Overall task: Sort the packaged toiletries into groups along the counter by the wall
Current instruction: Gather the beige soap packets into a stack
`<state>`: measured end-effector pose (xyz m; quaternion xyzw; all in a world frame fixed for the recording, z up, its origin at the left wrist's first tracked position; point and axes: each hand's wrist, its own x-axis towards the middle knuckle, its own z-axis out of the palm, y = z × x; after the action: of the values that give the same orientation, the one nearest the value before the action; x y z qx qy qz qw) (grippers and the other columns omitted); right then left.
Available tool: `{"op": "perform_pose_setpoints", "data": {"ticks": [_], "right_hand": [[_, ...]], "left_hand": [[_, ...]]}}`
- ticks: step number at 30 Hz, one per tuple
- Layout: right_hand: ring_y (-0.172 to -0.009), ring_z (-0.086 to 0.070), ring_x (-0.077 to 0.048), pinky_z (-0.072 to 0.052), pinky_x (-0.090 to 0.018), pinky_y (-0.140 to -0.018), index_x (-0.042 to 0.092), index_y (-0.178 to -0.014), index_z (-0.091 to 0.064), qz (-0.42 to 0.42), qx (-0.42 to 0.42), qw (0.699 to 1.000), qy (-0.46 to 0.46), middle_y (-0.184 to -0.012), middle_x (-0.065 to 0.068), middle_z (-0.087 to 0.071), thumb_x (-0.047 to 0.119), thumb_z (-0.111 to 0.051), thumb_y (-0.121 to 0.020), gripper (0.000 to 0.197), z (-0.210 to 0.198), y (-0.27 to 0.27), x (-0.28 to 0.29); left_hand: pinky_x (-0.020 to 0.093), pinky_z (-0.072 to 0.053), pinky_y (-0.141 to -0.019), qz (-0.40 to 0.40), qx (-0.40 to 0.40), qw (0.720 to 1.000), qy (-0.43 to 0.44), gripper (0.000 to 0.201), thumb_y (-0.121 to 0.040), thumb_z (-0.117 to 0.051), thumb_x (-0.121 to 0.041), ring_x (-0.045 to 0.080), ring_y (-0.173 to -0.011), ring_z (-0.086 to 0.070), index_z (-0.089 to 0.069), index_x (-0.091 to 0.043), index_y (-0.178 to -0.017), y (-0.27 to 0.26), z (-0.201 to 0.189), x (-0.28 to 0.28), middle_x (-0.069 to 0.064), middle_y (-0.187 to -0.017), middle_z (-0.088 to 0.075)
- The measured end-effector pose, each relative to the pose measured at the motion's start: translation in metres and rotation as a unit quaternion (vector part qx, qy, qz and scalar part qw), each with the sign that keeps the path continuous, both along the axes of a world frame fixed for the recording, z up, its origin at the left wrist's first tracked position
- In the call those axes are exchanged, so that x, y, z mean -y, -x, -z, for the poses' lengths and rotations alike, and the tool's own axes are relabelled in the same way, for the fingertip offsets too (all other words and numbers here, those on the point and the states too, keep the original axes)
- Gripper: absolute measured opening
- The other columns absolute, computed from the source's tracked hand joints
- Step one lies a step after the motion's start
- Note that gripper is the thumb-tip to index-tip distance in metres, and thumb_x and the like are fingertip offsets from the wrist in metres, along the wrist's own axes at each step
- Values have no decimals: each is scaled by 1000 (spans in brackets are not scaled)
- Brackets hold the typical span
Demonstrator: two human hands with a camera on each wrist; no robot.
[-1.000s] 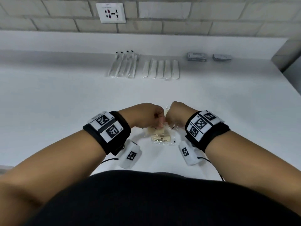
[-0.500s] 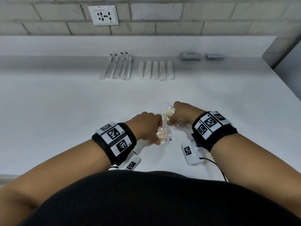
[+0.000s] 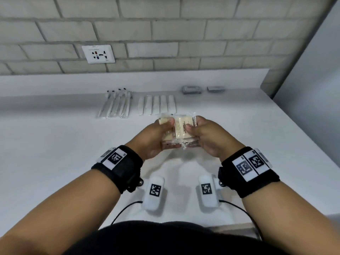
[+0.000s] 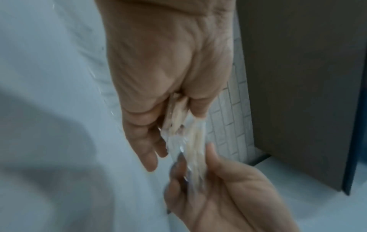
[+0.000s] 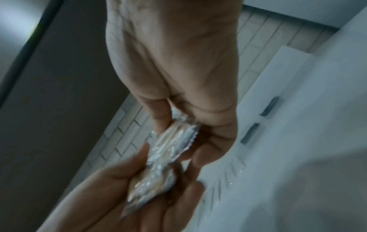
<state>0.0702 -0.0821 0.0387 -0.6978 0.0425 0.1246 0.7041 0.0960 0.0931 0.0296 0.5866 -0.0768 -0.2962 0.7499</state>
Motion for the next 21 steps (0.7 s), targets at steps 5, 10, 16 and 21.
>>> {"op": "perform_pose_setpoints", "data": {"ticks": [5, 10, 16, 21], "right_hand": [[-60, -61, -8, -46, -23, -59, 16, -88, -58, 70, 56, 995, 40, -72, 3, -63, 9, -65, -87, 10, -14, 0, 14], [-75, -65, -20, -52, -33, -74, 21, -100, -60, 127, 94, 976, 147, -83, 0, -55, 25, -82, -72, 35, -18, 3, 59], [-60, -54, -15, -40, -25, -54, 21, -89, -62, 116, 103, 982, 106, -67, 7, -55, 21, -74, -82, 14, -27, 16, 116], [-52, -50, -17, -38, -26, -50, 14, -77, -58, 113, 123, 979, 116, -66, 0, -59, 13, -69, -85, 13, -30, 16, 149]], "left_hand": [[49, -53, -88, 2, -46, 997, 55, 53, -87, -53, -47, 33, -96, -66, -61, -3, -117, 3, -9, 50, 16, -106, -65], [41, -58, -83, 6, -63, 992, 111, 24, -95, -53, -23, 29, -100, -68, -63, -2, -103, 4, -14, 82, 16, -108, -68], [28, -57, -65, -66, -28, 995, 65, 16, -86, -66, -17, 16, -84, -67, -67, -14, -102, 7, -19, 130, 1, -91, -69], [27, -55, -68, -101, 5, 993, 68, 19, -86, -68, -14, 11, -82, -66, -61, -21, -102, 14, -20, 166, -5, -87, -68]]}}
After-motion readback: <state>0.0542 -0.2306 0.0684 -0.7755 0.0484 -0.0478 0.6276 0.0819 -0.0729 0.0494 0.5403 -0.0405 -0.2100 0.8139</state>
